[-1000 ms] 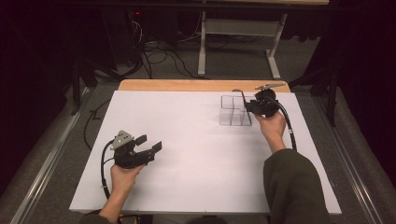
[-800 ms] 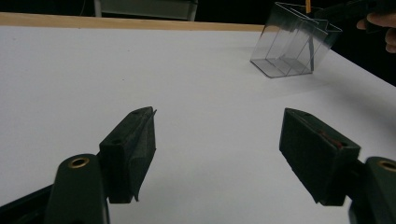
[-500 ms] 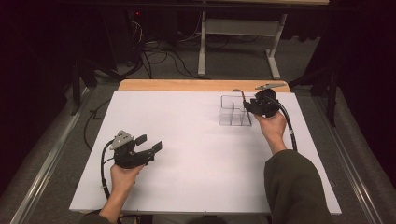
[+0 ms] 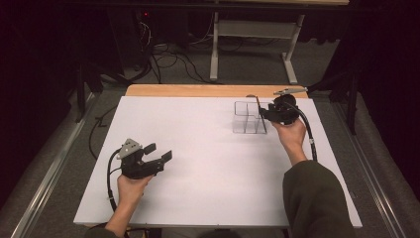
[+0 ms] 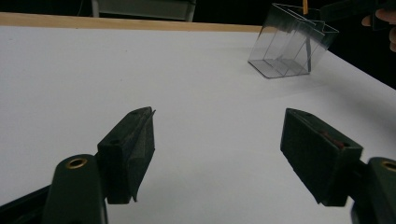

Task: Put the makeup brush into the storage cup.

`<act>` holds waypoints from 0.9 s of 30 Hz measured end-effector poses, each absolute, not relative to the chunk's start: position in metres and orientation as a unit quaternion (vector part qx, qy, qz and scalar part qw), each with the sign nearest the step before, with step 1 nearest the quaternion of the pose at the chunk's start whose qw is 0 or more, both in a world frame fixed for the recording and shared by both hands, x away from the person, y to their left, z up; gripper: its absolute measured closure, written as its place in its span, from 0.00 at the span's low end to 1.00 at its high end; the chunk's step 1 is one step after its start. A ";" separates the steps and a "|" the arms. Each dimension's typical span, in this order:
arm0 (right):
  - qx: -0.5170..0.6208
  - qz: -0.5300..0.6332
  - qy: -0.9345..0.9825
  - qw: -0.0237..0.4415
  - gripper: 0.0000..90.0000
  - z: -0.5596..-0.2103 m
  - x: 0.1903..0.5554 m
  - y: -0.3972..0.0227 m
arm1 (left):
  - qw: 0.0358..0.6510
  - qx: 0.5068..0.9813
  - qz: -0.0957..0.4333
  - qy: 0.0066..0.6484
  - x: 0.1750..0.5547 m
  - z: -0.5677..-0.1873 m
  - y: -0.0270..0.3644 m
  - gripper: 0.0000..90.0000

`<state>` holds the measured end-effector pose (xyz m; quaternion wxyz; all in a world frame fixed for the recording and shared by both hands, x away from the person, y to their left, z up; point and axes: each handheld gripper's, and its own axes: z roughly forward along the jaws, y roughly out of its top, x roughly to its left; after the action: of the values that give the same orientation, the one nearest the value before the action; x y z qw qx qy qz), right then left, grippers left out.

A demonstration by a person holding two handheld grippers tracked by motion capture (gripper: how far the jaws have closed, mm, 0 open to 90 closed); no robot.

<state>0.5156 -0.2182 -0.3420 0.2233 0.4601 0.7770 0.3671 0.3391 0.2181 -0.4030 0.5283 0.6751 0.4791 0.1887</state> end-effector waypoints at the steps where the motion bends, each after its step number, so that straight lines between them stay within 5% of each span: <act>1: 0.459 0.367 0.778 0.223 0.60 -0.342 0.516 -0.219 | 0.529 0.675 0.189 0.479 0.339 -0.403 0.218 0.30; 27: 0.441 0.392 0.776 0.223 0.52 -0.331 0.500 -0.219 | 0.528 0.677 0.187 0.477 0.339 -0.403 0.217 0.30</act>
<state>0.5002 -0.2187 -0.3313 0.2229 0.4412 0.7761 0.3916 0.3392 0.2173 -0.4030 0.5283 0.6771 0.4769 0.1871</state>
